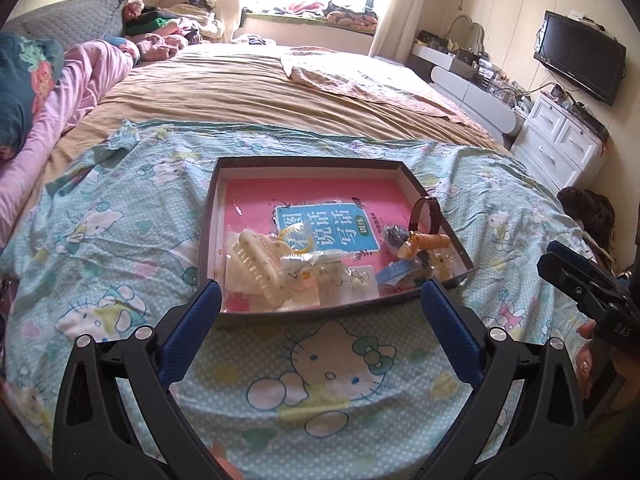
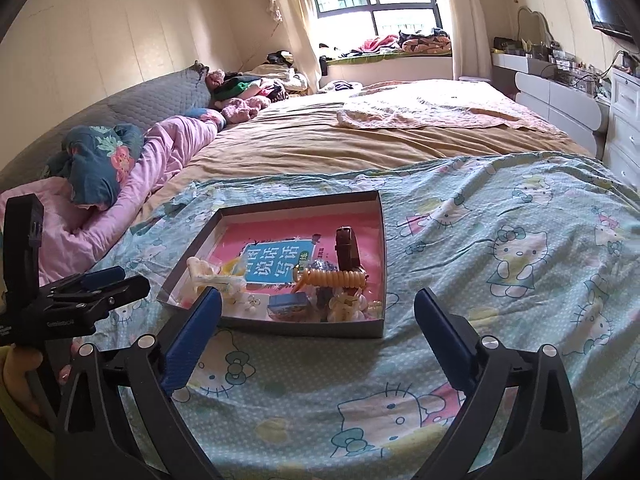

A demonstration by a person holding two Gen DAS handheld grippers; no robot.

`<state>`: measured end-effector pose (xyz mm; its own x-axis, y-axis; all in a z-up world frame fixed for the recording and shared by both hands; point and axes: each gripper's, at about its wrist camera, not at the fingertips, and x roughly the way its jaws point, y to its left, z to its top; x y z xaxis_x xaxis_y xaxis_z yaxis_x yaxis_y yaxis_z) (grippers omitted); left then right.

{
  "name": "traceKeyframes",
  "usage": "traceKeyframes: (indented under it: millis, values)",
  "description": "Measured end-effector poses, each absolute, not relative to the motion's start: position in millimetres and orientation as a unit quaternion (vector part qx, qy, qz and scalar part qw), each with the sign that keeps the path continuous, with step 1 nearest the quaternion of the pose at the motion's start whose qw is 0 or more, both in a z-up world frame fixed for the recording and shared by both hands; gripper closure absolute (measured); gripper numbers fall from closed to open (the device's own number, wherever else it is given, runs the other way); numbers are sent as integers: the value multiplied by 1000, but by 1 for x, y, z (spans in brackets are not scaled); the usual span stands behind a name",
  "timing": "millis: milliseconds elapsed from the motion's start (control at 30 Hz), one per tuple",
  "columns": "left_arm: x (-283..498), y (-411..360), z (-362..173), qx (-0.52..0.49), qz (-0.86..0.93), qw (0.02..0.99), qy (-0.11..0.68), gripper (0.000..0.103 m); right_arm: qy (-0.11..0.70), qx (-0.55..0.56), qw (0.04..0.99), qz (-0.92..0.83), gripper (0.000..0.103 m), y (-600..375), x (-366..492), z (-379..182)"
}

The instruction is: Organize jewelry

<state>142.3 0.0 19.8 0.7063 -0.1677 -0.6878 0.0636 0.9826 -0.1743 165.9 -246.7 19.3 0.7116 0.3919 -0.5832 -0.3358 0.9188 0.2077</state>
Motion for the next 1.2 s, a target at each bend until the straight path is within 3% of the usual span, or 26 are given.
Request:
traceKeyframes:
  millis: [433,1200]
  values:
    - [84,1,6,-70,-32,923,378,10,340,25,919,197,7,-245,119,2]
    - [72,-5,4,-62,-28,923,379,10,344,6,915,211,7,-233,100,2]
